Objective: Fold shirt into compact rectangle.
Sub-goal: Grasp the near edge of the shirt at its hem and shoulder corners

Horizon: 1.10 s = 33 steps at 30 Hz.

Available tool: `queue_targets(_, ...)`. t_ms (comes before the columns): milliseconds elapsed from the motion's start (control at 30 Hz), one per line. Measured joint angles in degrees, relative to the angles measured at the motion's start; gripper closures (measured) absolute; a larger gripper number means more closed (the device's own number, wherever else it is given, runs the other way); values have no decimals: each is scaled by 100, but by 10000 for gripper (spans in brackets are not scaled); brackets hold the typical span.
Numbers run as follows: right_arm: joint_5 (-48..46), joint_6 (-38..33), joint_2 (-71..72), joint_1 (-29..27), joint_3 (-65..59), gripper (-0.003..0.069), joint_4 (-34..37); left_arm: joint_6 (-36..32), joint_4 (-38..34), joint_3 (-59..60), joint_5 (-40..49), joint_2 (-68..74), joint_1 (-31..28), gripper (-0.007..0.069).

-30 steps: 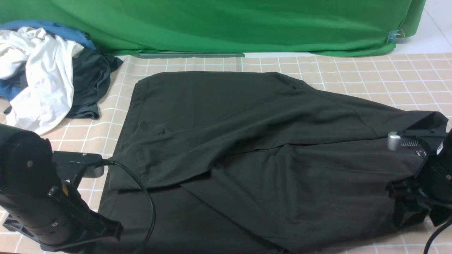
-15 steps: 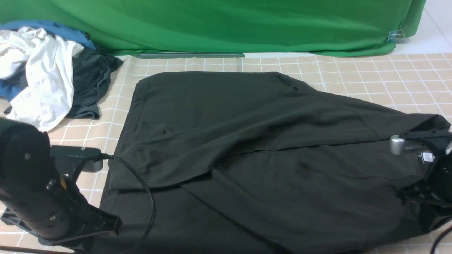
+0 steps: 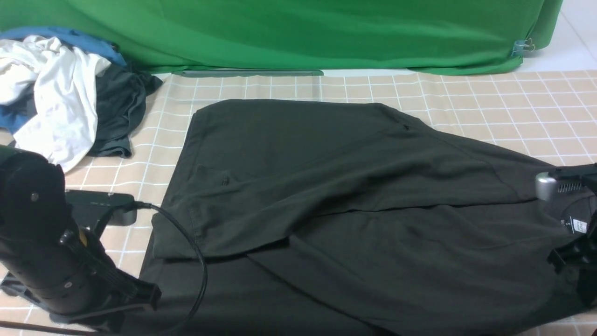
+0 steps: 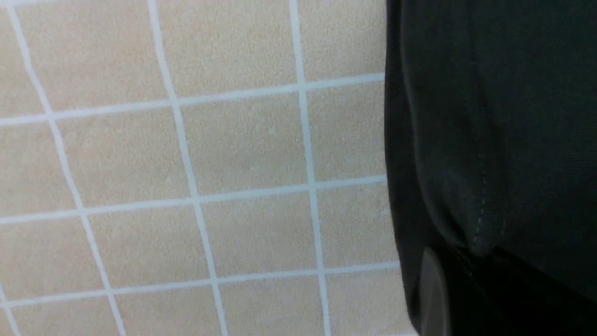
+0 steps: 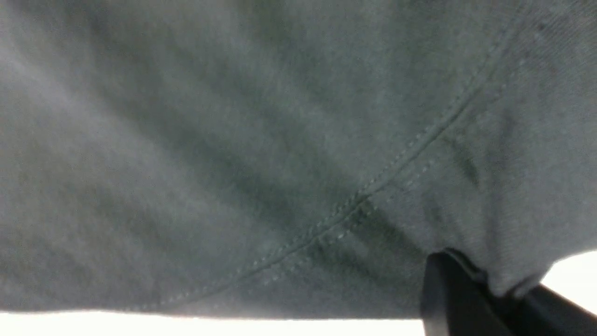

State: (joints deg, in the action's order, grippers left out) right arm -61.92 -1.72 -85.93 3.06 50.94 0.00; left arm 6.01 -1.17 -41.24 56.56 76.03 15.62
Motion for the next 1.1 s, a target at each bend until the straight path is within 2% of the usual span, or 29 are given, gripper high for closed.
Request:
queue_targets(67,165,32,-31,0,0,542,-32,0,-21,0,-201,0,0,605)
queue_targets(200,379,312,-158,0,6,395,-110,0,-177,0,-340,0,0,605)
queue_targets(300,-18,334,-165,8,66,282,0,0,-215,0,-326,0,0,605)
queue_targets(367,-321,215,-165,56,73,262,227,0,-215,0,-321,0,0,605)
queue_targets(467,-530,-156,-32,585,-97,253,640,0,-234,0,-321,0,0,605)
queue_targets(533,-264,-238,53,960,-253,243,705,0,-234,0,-307,0,0,605)
queue_targets(633,356,-297,95,1741,-630,192,747,0,-238,0,-307,0,0,605)
queue_targets(733,913,-278,36,2276,-880,133,614,0,-258,0,-302,0,0,605)
queue_targets(833,1247,-6,-100,2650,-984,87,145,-2,-271,0,-302,0,0,605)
queue_targets(967,1588,172,-329,2815,-1018,94,-377,-2,-398,0,-308,0,0,605)
queue_targets(1033,1671,172,-420,2815,-1018,148,-467,-2,-435,0,-308,0,0,605)
queue_targets(1100,1696,172,-432,2831,-1018,268,-460,-2,-520,0,-313,0,0,605)
